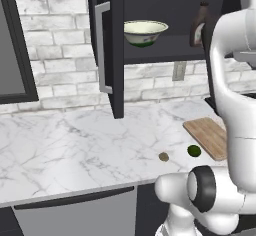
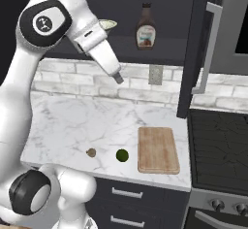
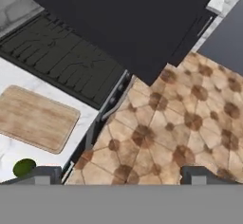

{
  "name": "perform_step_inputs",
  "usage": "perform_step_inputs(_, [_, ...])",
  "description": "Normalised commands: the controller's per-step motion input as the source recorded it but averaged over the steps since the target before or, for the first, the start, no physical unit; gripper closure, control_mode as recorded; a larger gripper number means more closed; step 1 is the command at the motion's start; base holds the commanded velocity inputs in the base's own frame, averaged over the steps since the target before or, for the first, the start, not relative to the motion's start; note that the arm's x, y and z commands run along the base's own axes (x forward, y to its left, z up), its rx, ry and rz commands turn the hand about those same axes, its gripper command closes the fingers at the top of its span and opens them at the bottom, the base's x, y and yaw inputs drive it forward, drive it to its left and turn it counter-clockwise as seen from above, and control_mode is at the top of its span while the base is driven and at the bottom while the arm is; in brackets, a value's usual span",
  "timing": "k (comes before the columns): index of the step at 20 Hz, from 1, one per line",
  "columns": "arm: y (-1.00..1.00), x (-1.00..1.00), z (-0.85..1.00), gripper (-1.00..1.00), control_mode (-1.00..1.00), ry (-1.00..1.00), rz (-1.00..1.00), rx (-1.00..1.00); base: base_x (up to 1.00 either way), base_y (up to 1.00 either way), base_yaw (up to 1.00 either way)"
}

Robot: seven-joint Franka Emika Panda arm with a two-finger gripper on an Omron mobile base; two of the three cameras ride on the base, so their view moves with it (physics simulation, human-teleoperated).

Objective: Open the cabinet. Place the bowl and condiment on the counter. Then place the lime and garlic on the cutting board.

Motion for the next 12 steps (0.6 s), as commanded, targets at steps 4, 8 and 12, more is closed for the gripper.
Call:
perform_step_inputs(4, [0.28,0.0,-0.37,-1.0,-1.0,-0.4,0.0,0.0,0.0,0.0,0.0])
perform_step_inputs(8, [0.02,0.01,-0.03,-1.0,-1.0,-0.38,0.04,0.0,0.0,0.0,0.0])
perform_step_inputs(12, [0.0,0.0,0.01,-1.0,-1.0,-0.34,0.02,-0.06,0.0,0.0,0.0])
